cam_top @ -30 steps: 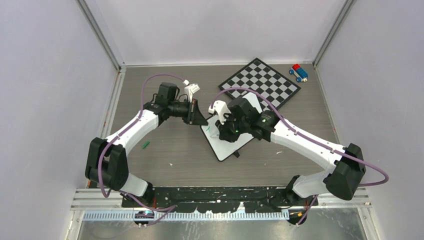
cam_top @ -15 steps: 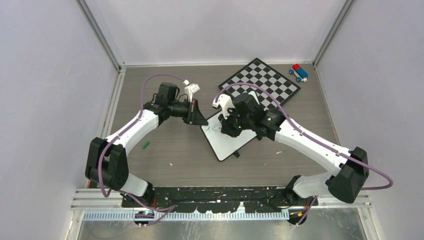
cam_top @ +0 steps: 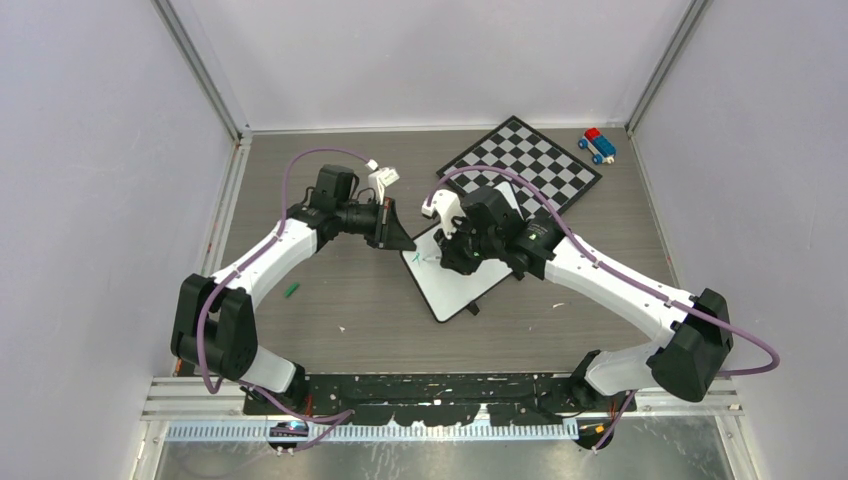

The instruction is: Write a sentence on the whiteboard

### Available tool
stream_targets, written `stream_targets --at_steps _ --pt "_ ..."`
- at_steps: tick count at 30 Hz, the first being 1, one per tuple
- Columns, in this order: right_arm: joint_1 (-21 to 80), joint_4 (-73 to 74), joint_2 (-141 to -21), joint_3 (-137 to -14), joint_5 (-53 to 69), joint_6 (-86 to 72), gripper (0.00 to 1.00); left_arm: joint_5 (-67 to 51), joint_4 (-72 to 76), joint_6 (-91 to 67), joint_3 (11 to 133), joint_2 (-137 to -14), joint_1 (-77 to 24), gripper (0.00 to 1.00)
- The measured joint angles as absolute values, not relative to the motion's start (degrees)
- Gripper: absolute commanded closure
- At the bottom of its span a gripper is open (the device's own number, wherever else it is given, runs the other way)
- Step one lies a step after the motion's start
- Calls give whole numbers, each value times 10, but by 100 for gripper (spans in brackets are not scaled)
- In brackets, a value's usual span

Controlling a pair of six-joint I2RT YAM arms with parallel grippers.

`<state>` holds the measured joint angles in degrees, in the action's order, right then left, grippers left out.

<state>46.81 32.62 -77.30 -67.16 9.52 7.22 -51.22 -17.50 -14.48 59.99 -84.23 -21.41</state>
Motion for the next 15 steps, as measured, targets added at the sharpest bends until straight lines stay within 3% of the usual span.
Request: stream_targets --at_steps 15 --pt "468 332 -773 -672 79 85 100 -512 -175 -144 600 -843 -214 100"
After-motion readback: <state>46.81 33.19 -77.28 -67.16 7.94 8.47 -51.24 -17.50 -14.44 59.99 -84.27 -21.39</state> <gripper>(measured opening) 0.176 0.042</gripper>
